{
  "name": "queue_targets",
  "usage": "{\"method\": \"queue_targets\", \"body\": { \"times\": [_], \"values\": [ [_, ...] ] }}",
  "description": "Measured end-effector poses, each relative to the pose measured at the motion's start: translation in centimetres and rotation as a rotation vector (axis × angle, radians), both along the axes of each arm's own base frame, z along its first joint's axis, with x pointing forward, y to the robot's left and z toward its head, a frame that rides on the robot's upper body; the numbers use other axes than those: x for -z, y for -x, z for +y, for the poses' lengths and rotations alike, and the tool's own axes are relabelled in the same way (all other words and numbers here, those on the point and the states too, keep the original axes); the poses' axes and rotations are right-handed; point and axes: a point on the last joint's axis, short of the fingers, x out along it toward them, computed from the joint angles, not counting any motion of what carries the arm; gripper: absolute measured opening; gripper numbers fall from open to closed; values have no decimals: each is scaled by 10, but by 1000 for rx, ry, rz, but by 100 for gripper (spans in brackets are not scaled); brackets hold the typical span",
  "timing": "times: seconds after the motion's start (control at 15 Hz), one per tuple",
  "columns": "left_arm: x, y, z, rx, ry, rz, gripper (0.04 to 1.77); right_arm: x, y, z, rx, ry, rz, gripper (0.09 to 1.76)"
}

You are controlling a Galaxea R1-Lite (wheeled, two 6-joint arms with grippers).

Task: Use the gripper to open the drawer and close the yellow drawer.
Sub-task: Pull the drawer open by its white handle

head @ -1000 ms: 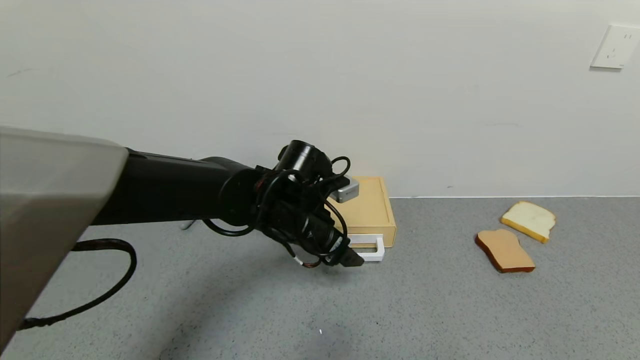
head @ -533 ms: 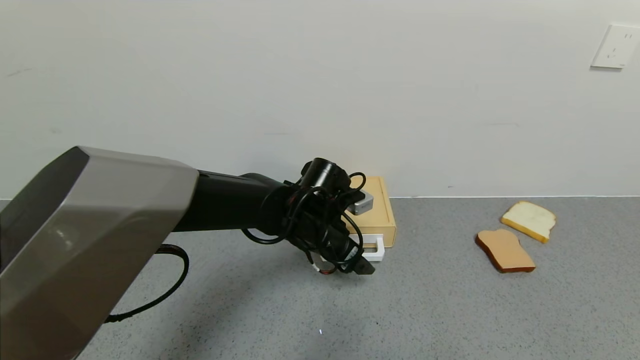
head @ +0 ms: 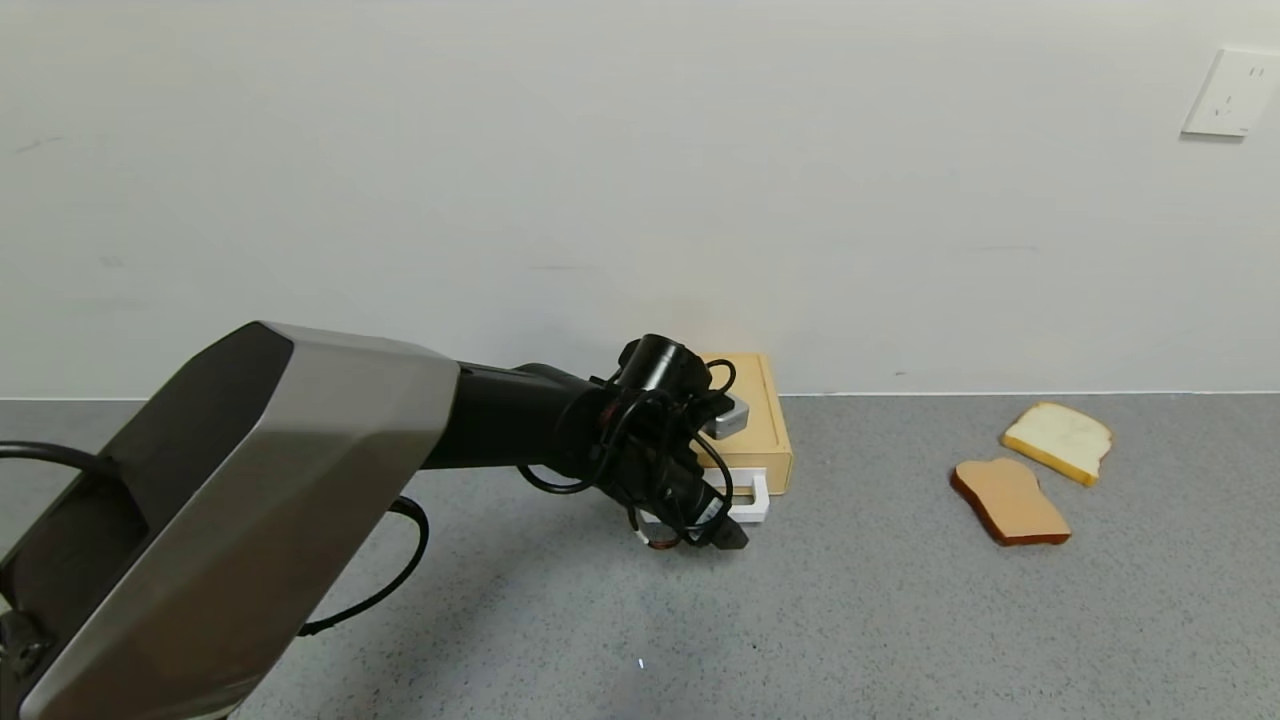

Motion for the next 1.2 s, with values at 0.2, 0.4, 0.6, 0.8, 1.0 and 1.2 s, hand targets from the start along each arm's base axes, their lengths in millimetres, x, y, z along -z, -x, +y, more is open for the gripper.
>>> {"method": "queue_targets", "body": {
  "times": [0.2,0.4,0.6,0.8,1.0,1.2],
  "values": [
    [4,-3,-2,-6,4,-18,172,0,0,0,0,0,0,171],
    [11,-6,-4,-7,7,-29,172,0,0,0,0,0,0,171],
    [17,-8,-5,-7,0,-18,172,0,0,0,0,0,0,171],
    [22,-9,-6,-7,-6,-10,172,0,0,0,1,0,0,171],
    [27,-11,-7,-6,-9,-6,172,0,0,0,0,0,0,171],
    [29,-12,-8,-11,-14,-8,172,0,0,0,0,0,0,171]
  ]
}}
